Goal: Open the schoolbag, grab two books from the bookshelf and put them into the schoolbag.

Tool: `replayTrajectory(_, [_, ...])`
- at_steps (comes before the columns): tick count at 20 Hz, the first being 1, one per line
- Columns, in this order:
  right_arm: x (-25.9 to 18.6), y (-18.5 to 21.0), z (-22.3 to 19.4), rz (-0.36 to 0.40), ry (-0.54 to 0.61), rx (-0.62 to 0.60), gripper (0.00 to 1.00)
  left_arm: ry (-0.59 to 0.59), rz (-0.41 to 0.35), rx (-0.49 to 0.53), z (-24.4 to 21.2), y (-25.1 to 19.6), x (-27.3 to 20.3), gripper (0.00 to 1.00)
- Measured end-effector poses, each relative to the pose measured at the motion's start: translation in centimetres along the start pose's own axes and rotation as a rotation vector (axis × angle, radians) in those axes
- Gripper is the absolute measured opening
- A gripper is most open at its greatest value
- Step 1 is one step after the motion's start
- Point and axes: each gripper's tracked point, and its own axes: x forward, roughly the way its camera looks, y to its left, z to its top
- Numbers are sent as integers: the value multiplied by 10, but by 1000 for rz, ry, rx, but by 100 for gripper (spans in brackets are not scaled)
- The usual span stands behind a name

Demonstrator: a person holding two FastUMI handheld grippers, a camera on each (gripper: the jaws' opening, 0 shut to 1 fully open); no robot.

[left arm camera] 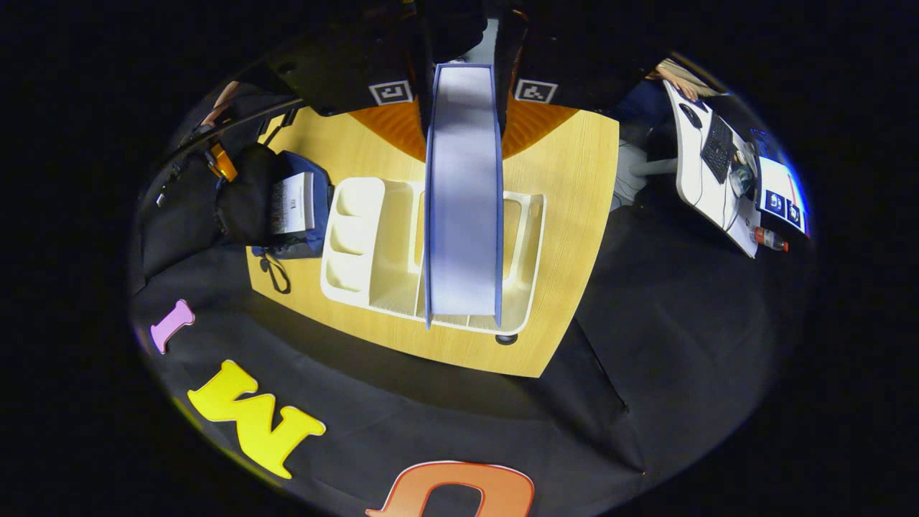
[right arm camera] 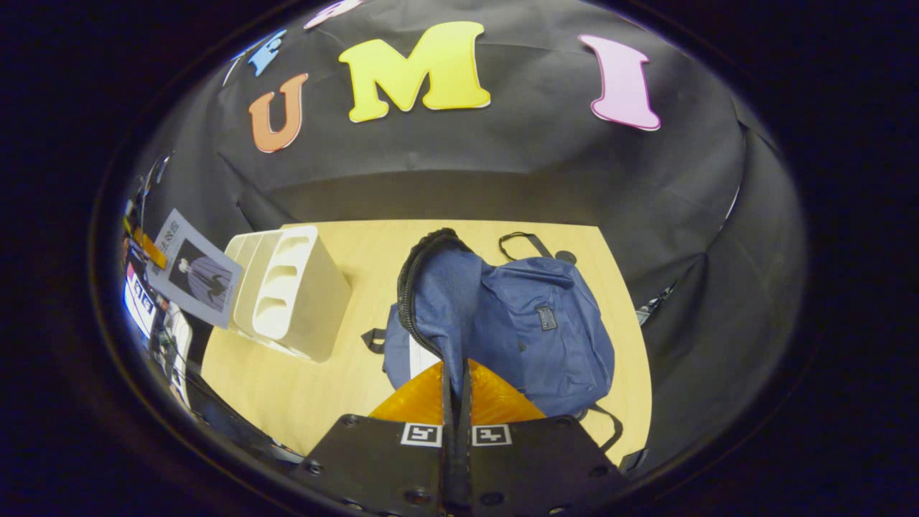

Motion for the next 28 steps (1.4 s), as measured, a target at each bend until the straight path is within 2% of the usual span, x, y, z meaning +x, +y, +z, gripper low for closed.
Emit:
replayTrajectory(3, [0, 0, 0, -4, 1, -3, 1, -63, -81, -46, -9, -6, -26, 36])
replayTrajectory(8, [-4, 0, 1, -24, -4, -24, 1, -159, -288, -79, -18, -52, -58, 36])
replayTrajectory(13, [-8, -2, 0, -62, -7, -32, 1, -220, -559, -94, -19, -143, -54, 36])
replayTrajectory(16, [-10, -2, -3, -81, -10, -35, 1, -219, -654, -49, -26, -195, -37, 37])
replayTrajectory(19, [-12, -3, 0, -97, -22, -28, 1, -180, -723, -49, -41, -228, -16, 36])
replayTrajectory(23, [-14, -10, 1, -106, -22, -17, 1, -95, -798, -111, -72, -281, 33, 36])
replayTrajectory(25, [-16, -16, 4, -111, -23, -10, 1, -67, -782, -125, -84, -294, 63, 36])
replayTrajectory(28, [-20, -23, 7, -117, -26, -12, 1, -49, -733, -93, -103, -311, 102, 36])
